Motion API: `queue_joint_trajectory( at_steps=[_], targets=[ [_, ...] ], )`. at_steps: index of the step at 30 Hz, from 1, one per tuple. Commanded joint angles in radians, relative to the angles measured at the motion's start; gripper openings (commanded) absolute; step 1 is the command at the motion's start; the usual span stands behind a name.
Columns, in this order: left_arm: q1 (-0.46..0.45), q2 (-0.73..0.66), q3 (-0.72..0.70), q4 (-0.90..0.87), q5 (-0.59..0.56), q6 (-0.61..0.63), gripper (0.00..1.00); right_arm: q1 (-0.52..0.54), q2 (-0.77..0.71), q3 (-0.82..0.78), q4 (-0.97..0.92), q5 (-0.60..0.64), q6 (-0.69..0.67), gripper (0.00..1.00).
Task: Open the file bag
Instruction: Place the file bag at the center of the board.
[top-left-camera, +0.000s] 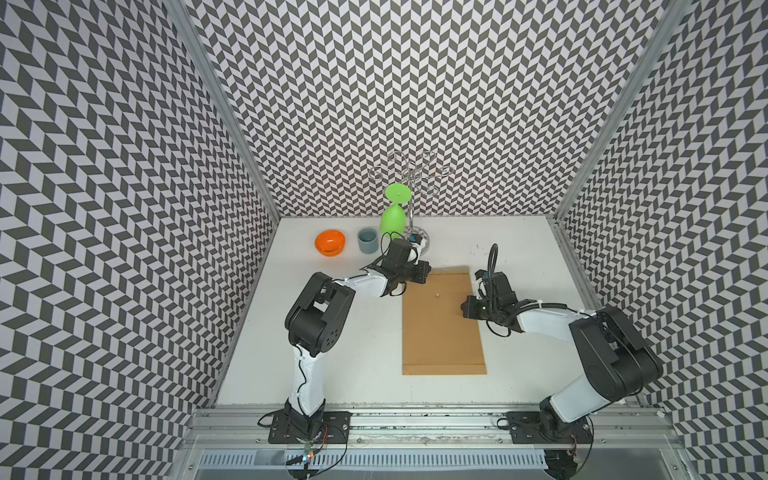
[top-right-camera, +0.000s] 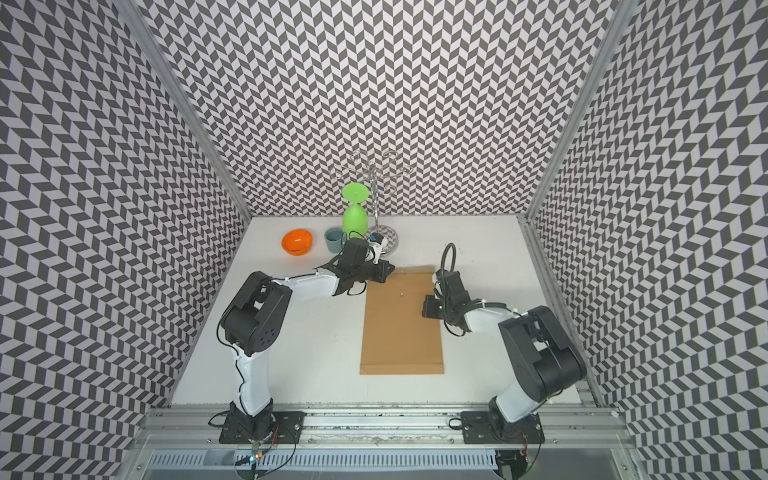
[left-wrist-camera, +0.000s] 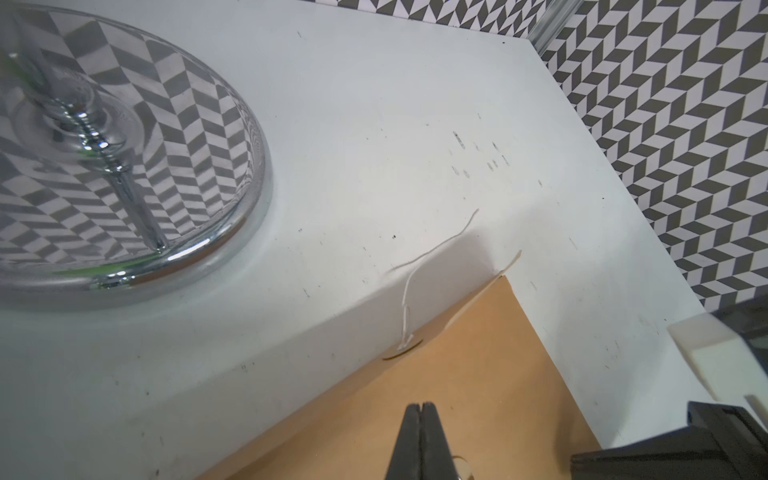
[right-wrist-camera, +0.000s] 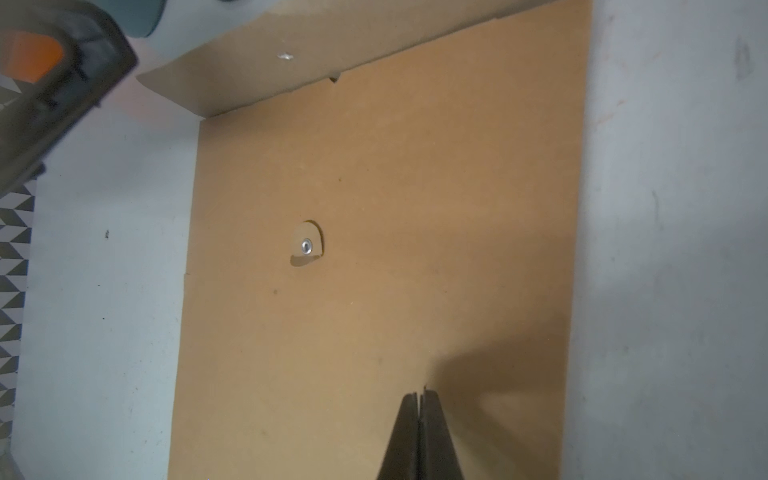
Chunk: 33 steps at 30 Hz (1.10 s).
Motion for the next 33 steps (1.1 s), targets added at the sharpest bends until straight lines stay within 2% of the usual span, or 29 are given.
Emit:
queue_joint_trajectory(
  at_steps=[1,8,14,26,33],
  targets=[
    [-0.007,0.006,0.003,0.046,0.061,-0.005,0.0,0.004,0.015,0.016,0.037,-0.01,-0.008,0.01],
    [-0.005,0.017,-0.022,0.084,0.123,-0.008,0.0,0.004,0.045,0.036,0.014,-0.005,-0.02,0.01],
    [0.024,0.111,0.068,-0.021,0.037,-0.025,0.0,0.004,0.064,0.035,0.024,-0.013,-0.021,0.0],
    [0.049,0.193,0.142,-0.003,0.017,-0.037,0.0,0.004,0.093,0.055,0.002,-0.013,-0.046,0.0],
    [0.068,0.227,0.175,0.006,0.007,-0.058,0.15,0.004,0.101,0.049,0.004,-0.011,-0.042,0.0]
  ],
)
